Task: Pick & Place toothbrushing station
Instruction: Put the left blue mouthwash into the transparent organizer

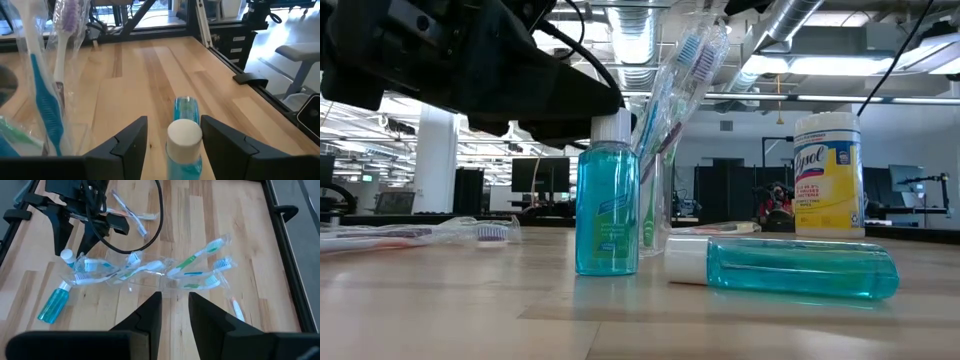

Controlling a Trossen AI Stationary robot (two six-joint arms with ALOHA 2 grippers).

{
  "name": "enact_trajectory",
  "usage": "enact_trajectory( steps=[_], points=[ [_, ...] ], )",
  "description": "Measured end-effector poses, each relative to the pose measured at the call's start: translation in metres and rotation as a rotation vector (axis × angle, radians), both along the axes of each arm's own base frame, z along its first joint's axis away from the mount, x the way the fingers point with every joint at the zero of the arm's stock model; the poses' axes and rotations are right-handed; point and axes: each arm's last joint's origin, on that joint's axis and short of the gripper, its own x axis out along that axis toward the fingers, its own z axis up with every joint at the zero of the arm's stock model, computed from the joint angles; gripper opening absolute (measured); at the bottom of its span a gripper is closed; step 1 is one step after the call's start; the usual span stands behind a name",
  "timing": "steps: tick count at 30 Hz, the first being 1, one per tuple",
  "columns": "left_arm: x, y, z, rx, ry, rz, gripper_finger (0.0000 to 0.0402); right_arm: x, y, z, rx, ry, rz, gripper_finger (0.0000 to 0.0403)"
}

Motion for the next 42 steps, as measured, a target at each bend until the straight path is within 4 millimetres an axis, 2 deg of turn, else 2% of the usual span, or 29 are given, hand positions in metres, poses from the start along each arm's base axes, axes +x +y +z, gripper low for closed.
enact_trajectory(
  steps=[29, 36, 42],
  points=[
    [0.000, 0.000, -0.001, -0.026, 0.006, -0.002, 0.0176, 0.000, 0.000, 0.000, 0.000, 0.000, 0.000, 0.0087],
    [0.012, -0.007, -0.006, -0.012, 0.009, -0.031, 0.0176, 0.000, 0.000, 0.000, 0.000, 0.000, 0.000, 0.0087],
    [0.012, -0.008, -0.009, 0.004, 0.014, -0.034, 0.0176, 0.000, 0.000, 0.000, 0.000, 0.005, 0.000, 0.0087]
  ],
)
